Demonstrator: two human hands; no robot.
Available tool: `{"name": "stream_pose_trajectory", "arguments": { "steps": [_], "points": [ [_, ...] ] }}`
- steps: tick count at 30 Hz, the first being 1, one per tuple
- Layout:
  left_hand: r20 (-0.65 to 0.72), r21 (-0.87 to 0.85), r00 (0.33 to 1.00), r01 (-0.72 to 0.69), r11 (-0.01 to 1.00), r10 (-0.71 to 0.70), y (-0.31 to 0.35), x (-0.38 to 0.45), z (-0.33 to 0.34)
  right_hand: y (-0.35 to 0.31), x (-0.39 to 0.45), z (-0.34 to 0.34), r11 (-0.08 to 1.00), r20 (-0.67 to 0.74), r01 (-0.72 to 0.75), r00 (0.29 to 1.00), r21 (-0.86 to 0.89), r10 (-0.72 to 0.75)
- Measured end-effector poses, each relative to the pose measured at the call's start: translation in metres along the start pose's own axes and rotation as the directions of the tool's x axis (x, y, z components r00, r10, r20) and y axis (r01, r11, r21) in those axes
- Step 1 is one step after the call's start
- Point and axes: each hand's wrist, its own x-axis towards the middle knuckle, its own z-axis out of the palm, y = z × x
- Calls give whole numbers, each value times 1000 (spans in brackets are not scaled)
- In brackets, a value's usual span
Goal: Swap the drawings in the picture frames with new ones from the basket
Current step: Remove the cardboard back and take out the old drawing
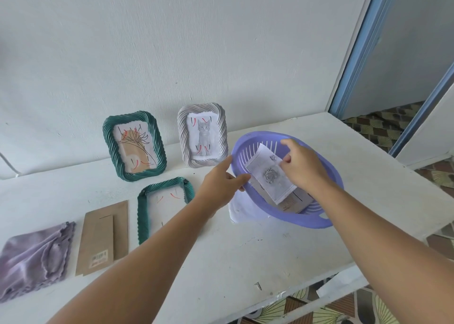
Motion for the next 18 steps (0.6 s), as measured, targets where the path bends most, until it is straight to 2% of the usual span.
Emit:
{"name": "stream_pose_trajectory", "arguments": {
  "steps": [5, 9, 13, 18],
  "points": [
    [-3, 79, 1000, -18, 997, 18, 8, 2, -1, -25, -9, -5, 987, -141, 116, 985, 110, -100],
    [-130, 110, 987, -77, 991, 91, 14, -3, -15, -48, -19, -7, 965, -250, 219, 951, 145, -179],
    [-243, -102, 965, -131, 986, 103, 16, -13, -40, -81, -34, -1, 936, -293, 323, 917, 143, -272],
    [-235, -307, 971, -110, 945, 37, 8, -30, -71, -130, -54, 19, 871, -277, 480, 855, 102, -438]
  ]
}}
